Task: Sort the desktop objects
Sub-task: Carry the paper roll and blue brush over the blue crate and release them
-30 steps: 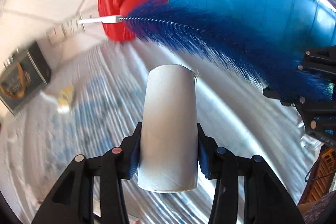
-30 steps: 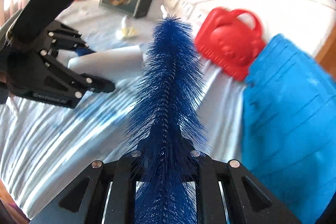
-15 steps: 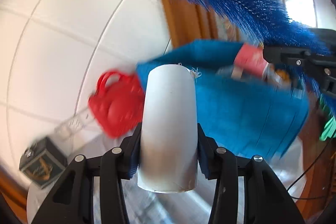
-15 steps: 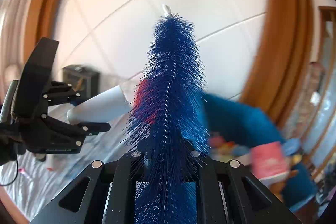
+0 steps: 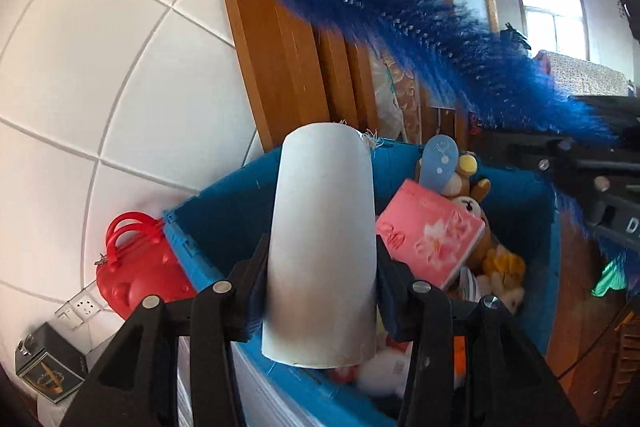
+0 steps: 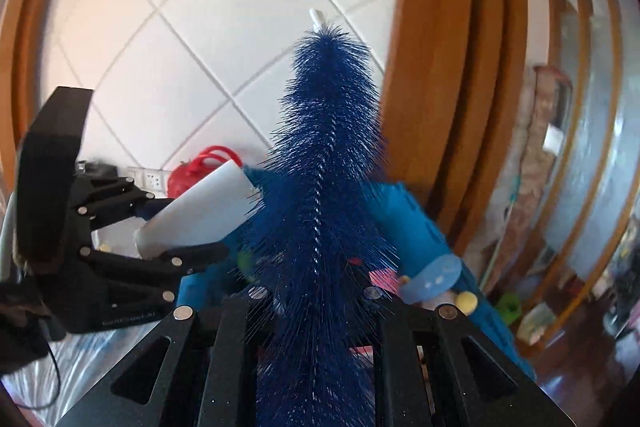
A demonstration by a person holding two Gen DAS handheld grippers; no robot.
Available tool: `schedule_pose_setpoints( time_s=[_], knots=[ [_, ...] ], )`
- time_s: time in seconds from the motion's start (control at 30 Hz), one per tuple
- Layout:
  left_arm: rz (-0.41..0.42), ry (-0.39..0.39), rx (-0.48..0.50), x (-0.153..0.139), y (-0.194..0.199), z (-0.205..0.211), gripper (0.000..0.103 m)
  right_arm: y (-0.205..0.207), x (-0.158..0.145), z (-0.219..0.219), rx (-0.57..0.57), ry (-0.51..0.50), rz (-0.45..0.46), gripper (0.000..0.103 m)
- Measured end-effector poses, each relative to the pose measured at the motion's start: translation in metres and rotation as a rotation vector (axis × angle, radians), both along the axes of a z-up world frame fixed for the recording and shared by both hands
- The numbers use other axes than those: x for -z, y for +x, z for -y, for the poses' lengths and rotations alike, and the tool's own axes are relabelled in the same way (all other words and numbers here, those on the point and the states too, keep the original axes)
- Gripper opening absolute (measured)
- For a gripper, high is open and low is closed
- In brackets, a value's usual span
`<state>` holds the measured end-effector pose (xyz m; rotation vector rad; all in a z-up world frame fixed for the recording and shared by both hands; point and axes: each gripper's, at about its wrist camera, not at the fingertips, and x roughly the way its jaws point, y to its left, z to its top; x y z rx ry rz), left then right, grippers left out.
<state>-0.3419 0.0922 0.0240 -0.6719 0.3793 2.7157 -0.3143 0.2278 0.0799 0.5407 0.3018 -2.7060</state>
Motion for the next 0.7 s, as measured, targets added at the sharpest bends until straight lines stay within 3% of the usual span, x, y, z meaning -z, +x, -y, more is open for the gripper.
schedule_pose_setpoints(
  time_s=[0.07, 0.13, 0.17, 0.2, 0.3, 0.33, 0.47, 0.7],
  knots=[
    [0.007, -0.011, -0.025, -0.001, -0.014, -0.011, 0.046, -0.02, 0.01, 0.002, 0.003, 0.006, 0.027, 0.023],
    [0.007, -0.022, -0.071, -0.005, -0.027, -0.016, 0.048, -0.051, 0.009, -0.003, 0.007, -0.023, 0.065, 0.043],
    [0.006, -0.022, -0.101, -0.01, -0.034, -0.017, 0.054, -0.062, 0.018, -0.003, 0.003, -0.037, 0.088, 0.059],
    [0.0, -0.014, -0.132, -0.014, -0.04, -0.016, 0.061, -0.069, 0.019, -0.002, 0.01, -0.04, 0.094, 0.067],
    [-0.021, 0.039, -0.183, -0.027, -0.043, -0.008, 0.079, -0.089, 0.017, -0.006, 0.019, -0.047, 0.101, 0.072],
    [-0.035, 0.053, -0.196, -0.031, -0.041, -0.004, 0.08, -0.088, 0.016, -0.008, 0.016, -0.074, 0.107, 0.073],
    [-0.062, 0.058, -0.25, -0.036, -0.032, 0.008, 0.081, -0.075, 0.009, -0.02, -0.015, -0.152, 0.088, 0.103],
    [-0.045, 0.042, -0.29, -0.011, -0.01, 0.02, 0.081, -0.034, 0.003, -0.036, -0.056, -0.268, 0.032, 0.103]
  ],
)
